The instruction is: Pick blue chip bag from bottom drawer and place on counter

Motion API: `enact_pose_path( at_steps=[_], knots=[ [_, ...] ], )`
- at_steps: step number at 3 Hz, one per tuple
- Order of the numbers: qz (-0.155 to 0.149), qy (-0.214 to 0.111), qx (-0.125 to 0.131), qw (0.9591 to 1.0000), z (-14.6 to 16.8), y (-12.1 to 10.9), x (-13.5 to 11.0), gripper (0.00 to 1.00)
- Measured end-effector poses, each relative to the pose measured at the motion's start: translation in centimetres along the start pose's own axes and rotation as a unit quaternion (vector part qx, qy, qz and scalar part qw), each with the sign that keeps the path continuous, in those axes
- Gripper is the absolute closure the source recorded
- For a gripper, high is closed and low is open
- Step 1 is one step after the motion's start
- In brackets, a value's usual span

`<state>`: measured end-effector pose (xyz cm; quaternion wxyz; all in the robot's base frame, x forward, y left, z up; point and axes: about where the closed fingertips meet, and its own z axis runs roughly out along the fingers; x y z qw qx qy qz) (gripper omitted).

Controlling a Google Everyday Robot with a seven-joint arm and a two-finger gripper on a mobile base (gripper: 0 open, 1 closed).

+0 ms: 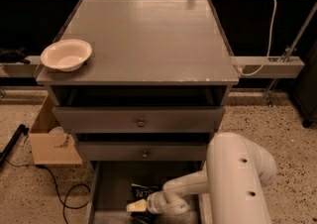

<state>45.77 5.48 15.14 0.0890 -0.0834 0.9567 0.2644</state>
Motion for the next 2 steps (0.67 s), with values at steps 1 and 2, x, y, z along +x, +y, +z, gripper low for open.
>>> enact_pose_path(
  at_steps=[1,2],
  knots=[
    [0.022,0.006,0.016,0.9996,0.75,0.22,-0.86,0.0],
    [0.026,0.009,0.018,0.9995,0.94,0.34,-0.94,0.0]
  ],
)
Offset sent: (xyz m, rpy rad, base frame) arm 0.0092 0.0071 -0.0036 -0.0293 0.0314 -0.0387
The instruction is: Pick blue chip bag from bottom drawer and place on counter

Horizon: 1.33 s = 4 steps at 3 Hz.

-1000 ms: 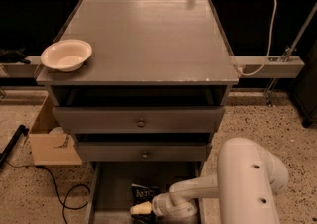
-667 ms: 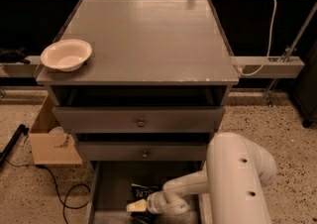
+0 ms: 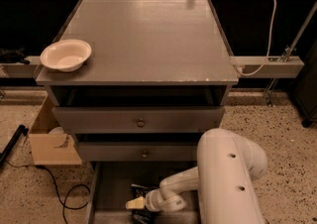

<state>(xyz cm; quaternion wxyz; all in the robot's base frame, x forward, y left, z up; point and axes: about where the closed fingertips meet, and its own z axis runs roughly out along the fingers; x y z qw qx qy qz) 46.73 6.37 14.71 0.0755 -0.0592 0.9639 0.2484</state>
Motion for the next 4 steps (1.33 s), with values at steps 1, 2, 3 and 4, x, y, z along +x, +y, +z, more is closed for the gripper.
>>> enact_pose_path(
  at_steps=[1,2,3,4],
  knots=[
    [-0.007,-0.004,-0.012,0.9999,-0.2,-0.1,0.4,0.0],
    [-0.006,-0.035,-0.025,0.999,-1.4,0.1,0.7,0.0],
    [-0.005,-0.02,-0.023,0.9995,-0.9,-0.2,1.1,0.0],
    [-0.004,-0.016,-0.021,0.9996,-0.7,-0.1,1.1,0.0]
  ],
)
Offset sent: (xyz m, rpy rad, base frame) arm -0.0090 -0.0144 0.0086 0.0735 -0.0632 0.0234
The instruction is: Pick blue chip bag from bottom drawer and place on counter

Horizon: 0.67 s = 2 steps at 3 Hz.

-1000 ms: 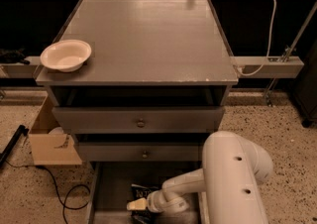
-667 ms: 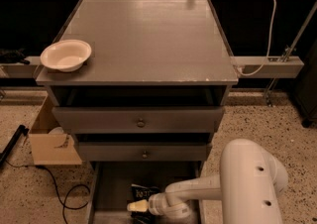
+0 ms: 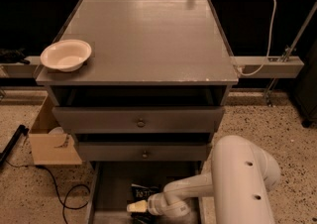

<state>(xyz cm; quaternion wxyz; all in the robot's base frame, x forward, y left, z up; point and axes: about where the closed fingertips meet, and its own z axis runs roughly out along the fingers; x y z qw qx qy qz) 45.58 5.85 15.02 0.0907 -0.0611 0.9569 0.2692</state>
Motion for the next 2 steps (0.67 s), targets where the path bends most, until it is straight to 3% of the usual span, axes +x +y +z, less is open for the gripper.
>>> enact_pose_path(
  at_steps=[1,2],
  knots=[
    [0.008,0.02,0.021,0.9996,1.36,-0.9,1.21,0.0],
    [0.008,0.02,0.021,0.9995,1.37,-0.91,1.22,0.0]
  ],
)
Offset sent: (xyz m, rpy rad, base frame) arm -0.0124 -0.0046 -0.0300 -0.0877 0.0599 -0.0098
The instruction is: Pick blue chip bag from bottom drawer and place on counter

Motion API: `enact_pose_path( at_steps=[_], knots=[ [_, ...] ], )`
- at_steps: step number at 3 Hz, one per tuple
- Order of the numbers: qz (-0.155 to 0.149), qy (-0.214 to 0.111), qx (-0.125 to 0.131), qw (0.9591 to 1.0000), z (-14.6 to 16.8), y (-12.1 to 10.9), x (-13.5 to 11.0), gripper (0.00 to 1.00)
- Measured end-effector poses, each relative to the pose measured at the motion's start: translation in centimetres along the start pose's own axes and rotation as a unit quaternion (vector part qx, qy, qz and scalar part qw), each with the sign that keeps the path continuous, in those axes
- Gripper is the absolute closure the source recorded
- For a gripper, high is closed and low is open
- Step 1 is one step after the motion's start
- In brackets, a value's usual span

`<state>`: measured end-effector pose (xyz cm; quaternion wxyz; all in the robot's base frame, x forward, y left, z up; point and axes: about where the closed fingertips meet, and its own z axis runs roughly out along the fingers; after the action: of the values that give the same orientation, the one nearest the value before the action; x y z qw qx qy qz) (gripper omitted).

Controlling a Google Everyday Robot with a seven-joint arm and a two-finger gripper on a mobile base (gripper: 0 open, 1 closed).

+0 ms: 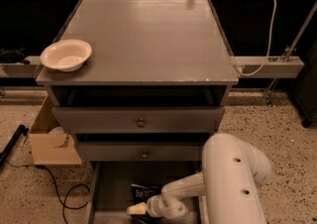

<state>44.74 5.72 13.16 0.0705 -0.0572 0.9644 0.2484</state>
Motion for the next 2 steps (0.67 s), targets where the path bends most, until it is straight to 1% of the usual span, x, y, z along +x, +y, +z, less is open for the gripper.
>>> enact_pose_path(
  at_steps=[2],
  knots=[
    [0.0,0.0,0.0,1.0,0.0,0.0,0.01,0.46]
  ],
)
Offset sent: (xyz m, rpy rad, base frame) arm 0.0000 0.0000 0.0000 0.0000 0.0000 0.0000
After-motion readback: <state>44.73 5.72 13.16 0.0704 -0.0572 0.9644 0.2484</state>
